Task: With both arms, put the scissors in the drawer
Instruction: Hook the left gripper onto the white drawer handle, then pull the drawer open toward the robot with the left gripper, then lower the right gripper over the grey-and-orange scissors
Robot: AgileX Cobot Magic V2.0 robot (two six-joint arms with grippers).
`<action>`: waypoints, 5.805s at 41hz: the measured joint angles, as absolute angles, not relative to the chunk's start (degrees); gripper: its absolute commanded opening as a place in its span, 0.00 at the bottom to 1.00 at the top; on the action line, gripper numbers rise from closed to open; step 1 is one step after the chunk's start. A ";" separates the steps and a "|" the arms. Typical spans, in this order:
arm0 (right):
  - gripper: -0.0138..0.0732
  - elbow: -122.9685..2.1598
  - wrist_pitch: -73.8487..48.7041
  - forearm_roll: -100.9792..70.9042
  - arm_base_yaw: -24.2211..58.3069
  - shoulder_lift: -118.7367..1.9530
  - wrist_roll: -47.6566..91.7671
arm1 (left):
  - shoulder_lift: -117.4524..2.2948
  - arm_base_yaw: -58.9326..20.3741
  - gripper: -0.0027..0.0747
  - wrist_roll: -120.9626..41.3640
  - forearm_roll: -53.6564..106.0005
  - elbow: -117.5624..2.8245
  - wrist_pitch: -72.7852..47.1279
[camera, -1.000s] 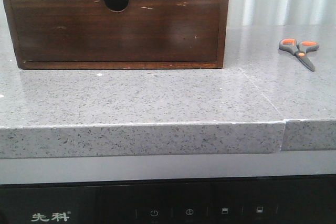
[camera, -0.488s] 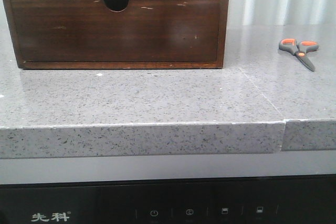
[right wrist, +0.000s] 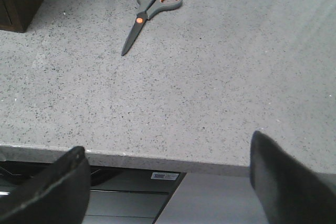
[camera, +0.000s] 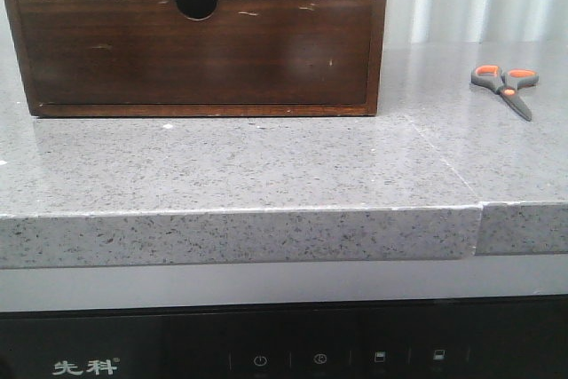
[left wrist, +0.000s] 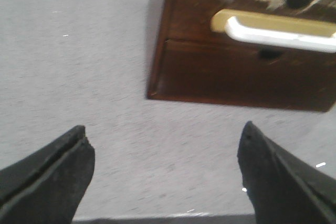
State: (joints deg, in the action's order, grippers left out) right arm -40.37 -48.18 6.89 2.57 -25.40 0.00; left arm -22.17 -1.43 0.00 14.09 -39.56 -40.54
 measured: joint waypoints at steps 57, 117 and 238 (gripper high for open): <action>0.89 -40.37 -48.18 6.89 2.57 -25.40 0.00 | -72.00 -1.43 0.76 -45.66 101.54 -40.37 -45.53; 0.89 -40.37 -48.52 6.79 2.57 -25.40 0.00 | -89.75 -1.43 0.21 -46.56 102.80 -55.82 -55.56; 0.89 -40.37 -48.51 6.79 2.57 -30.02 -2.62 | -32.39 -30.12 0.69 -3.56 0.60 -56.81 -57.75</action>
State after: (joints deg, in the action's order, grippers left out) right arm -40.37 -48.51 6.79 2.57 -30.02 -2.62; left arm -32.39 -30.12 -3.56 0.60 -56.81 -57.75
